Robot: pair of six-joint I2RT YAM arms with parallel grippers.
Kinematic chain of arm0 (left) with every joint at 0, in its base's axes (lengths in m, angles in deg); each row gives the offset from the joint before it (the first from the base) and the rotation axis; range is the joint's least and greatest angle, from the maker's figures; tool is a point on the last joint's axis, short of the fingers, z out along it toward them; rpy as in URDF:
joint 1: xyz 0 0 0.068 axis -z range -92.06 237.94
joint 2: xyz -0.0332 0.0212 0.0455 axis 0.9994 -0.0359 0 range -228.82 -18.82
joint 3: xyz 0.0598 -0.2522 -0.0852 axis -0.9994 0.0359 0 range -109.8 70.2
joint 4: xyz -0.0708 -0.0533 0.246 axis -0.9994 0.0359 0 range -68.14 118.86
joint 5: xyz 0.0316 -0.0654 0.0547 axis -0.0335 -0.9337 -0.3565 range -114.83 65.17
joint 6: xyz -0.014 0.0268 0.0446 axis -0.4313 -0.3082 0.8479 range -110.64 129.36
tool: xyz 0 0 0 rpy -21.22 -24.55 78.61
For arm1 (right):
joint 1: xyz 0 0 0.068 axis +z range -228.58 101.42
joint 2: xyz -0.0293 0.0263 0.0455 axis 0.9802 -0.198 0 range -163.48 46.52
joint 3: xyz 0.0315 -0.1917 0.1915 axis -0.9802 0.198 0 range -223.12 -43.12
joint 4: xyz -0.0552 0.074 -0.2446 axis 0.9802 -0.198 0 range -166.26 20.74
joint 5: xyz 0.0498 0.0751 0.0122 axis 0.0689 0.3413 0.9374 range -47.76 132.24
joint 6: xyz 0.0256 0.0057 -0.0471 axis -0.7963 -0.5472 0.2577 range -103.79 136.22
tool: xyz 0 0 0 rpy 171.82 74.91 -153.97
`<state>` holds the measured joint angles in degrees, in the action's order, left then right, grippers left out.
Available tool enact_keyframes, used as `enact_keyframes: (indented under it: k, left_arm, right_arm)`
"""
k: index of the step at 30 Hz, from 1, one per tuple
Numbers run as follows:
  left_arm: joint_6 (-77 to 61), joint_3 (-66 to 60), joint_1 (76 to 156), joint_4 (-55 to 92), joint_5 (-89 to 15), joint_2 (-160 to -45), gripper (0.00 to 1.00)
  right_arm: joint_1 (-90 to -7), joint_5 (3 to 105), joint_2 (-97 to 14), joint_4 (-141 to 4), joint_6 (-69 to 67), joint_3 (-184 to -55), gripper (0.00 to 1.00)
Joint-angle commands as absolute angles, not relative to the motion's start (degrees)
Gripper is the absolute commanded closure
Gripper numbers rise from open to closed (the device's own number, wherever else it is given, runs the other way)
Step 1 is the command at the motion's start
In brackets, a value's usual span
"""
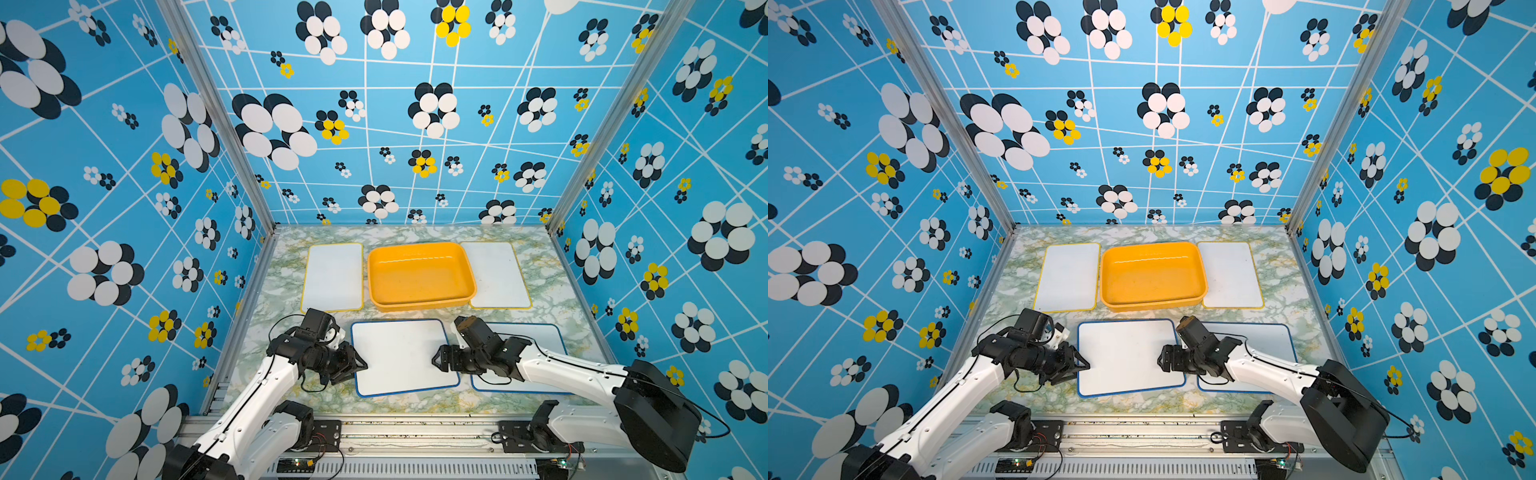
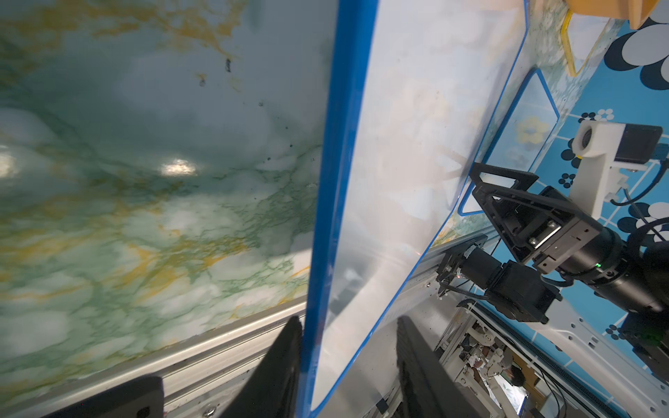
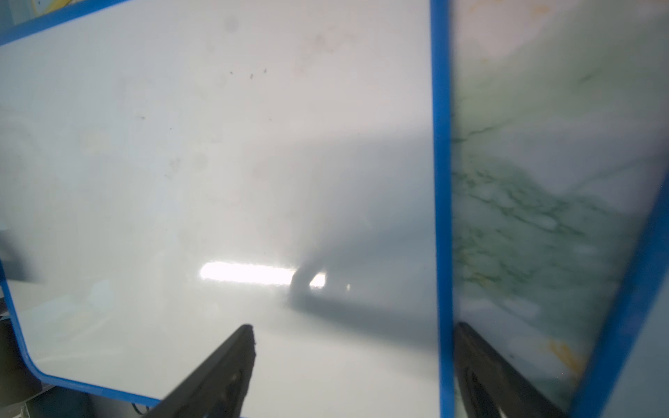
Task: Put the whiteboard into the storage box
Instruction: Pick up the whiteboard at the center of the board.
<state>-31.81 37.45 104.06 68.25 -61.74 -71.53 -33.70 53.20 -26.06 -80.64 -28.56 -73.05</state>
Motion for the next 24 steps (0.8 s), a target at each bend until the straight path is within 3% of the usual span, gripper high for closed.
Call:
enact_keyframes:
  k: [1,7,24]
  left_arm:
    - [-31.0,35.9,103.7,68.2,-65.3,-71.6,0.62]
    - [-31.2,35.3,103.6,69.2,-66.2,-70.6,0.72]
    - [-35.7,36.4,103.8,63.7,-71.1,-68.0,0.78]
  right_arm:
    - [-33.4,55.0,-27.7,-87.4,-28.5,-71.1,0.12]
    - [-33.5,54.9,-27.8,-87.4,-28.6,-71.1,0.12]
    - [-33.5,56.7,-29.6,-85.3,-28.9,-71.6,0.12]
